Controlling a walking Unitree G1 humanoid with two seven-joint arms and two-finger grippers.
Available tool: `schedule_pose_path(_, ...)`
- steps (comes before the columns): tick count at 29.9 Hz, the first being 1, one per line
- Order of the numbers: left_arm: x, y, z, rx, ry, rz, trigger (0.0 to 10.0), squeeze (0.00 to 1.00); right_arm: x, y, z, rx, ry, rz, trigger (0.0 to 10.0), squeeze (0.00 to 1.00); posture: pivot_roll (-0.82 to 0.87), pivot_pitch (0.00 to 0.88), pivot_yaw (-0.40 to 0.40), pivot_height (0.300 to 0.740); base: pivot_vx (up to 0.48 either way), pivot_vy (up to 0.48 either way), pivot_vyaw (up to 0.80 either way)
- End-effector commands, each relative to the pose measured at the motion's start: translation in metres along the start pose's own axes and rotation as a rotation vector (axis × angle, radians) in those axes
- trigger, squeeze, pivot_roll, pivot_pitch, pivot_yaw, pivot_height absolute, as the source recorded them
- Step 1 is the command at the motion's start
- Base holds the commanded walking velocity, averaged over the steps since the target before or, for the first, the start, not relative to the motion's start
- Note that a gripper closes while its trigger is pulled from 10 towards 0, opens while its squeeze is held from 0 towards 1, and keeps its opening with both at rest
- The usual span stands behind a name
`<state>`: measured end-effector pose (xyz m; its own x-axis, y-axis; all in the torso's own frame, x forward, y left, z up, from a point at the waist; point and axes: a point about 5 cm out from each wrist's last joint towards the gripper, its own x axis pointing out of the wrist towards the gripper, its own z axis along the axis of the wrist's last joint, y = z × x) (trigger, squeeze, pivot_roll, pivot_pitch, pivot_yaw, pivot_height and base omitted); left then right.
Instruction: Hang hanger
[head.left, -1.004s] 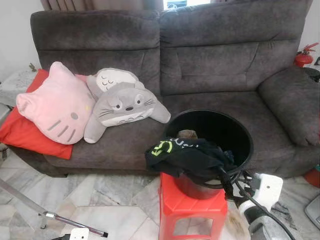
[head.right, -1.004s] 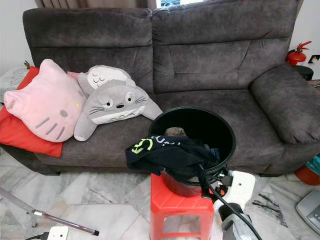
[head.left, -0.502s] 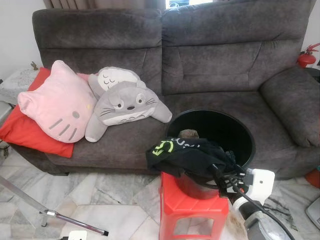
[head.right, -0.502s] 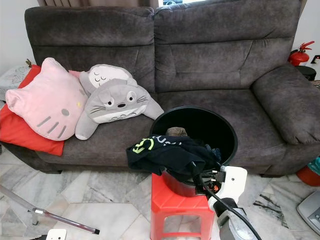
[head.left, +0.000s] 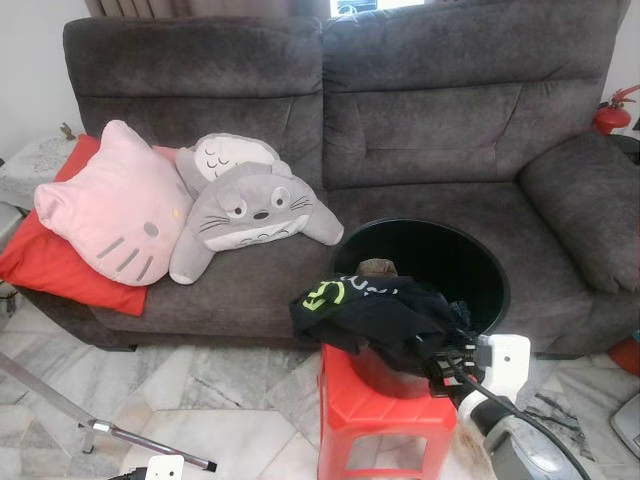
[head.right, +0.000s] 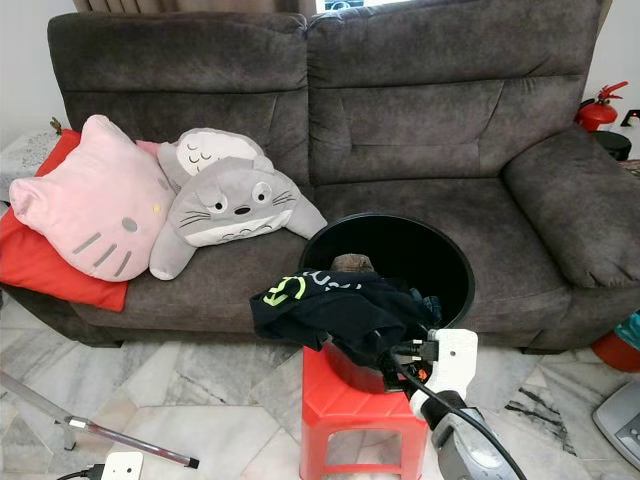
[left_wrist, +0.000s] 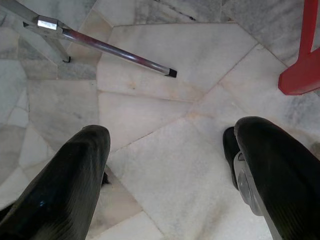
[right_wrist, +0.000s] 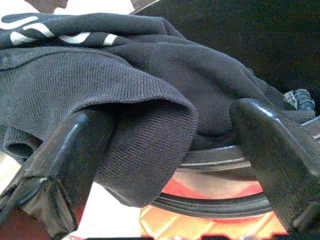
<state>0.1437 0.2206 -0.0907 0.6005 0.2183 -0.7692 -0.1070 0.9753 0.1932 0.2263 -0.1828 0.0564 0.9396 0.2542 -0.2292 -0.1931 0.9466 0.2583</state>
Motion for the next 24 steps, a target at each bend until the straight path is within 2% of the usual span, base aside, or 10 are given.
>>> schedule_pose_path(1, 0.0, 0.003, -0.001, 0.018, -0.001, 0.011, 10.0, 0.0, 0.005, 0.003, 0.0, 0.003, 0.013, 0.039, 10.0, 0.0, -0.24, 0.0, 0.075, 0.74, 0.0, 0.0, 0.0)
schedule_pose_path(4, 0.0, 0.003, 0.0, 0.018, -0.002, 0.011, 10.0, 0.0, 0.005, 0.003, 0.0, 0.003, 0.013, 0.044, 10.0, 0.0, -0.24, 0.0, 0.075, 0.74, 0.0, 0.0, 0.0)
schedule_pose_path(6, -0.001, 0.008, 0.0, 0.021, -0.012, 0.025, 10.0, 0.0, 0.007, 0.008, 0.001, 0.013, 0.015, 0.135, 10.0, 0.0, -0.23, 0.0, 0.074, 0.74, 0.0, 0.0, 0.0)
schedule_pose_path(12, -0.001, 0.01, -0.002, 0.024, -0.007, 0.028, 10.0, 0.0, 0.007, 0.016, 0.007, -0.007, -0.004, 0.205, 10.0, 0.0, -0.23, 0.0, 0.075, 0.74, 0.0, 0.0, 0.0)
schedule_pose_path(16, -0.002, 0.01, -0.004, 0.025, -0.002, 0.028, 10.0, 0.0, 0.007, 0.016, 0.006, -0.011, -0.002, 0.21, 10.0, 0.0, -0.24, 0.0, 0.073, 0.74, 0.0, 0.0, 0.0)
schedule_pose_path(17, -0.002, 0.009, -0.004, 0.025, 0.001, 0.028, 10.0, 0.0, 0.007, 0.016, 0.006, -0.016, -0.004, 0.207, 4.8, 0.0, -0.24, 0.0, 0.073, 0.74, 0.0, 0.0, 0.0)
schedule_pose_path(18, -0.002, 0.009, -0.004, 0.025, 0.001, 0.028, 10.0, 0.0, 0.007, 0.016, 0.006, -0.016, -0.004, 0.207, 4.8, 0.0, -0.24, 0.0, 0.073, 0.74, 0.0, 0.0, 0.0)
schedule_pose_path(19, -0.002, 0.008, -0.005, 0.024, 0.003, 0.027, 10.0, 0.0, 0.008, 0.016, 0.006, -0.024, -0.009, 0.202, 0.2, 0.0, -0.24, 0.0, 0.073, 0.74, 0.0, 0.0, 0.0)
schedule_pose_path(24, -0.001, 0.007, -0.004, 0.024, 0.003, 0.028, 10.0, 0.0, 0.011, 0.016, 0.008, -0.054, -0.021, 0.201, 0.0, 0.0, -0.23, 0.0, 0.072, 0.74, 0.0, 0.0, 0.0)
